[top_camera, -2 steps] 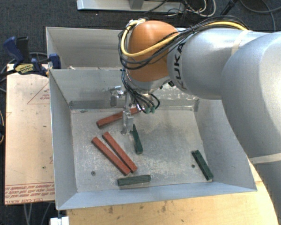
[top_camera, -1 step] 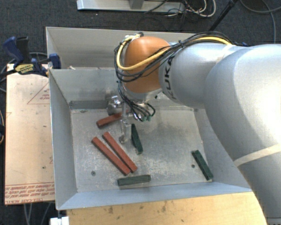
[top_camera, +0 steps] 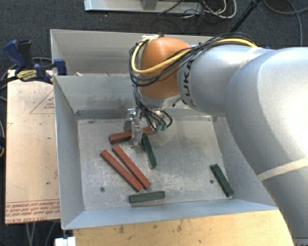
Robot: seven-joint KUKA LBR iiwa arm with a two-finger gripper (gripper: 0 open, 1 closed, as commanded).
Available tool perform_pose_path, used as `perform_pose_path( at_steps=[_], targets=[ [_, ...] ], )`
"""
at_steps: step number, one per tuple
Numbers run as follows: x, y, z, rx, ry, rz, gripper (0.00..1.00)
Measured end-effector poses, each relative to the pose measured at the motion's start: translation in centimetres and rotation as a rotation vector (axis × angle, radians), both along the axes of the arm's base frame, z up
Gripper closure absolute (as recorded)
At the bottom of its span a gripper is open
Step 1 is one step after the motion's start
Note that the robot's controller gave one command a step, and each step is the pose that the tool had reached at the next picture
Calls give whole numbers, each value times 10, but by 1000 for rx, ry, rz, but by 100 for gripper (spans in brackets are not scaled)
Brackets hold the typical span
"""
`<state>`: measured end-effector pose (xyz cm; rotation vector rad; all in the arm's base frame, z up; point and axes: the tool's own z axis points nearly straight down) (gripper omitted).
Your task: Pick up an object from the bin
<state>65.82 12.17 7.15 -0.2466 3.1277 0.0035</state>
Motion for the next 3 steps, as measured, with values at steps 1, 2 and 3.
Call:
perform_pose_path(
  at_steps=[1, 2, 3],
  targets=[
    [0, 0, 0, 0, 0, -1, 100],
    [2, 1, 45, 0, -3, -1, 100],
    [0, 0, 24, -1, 4, -3, 100]
  ],
)
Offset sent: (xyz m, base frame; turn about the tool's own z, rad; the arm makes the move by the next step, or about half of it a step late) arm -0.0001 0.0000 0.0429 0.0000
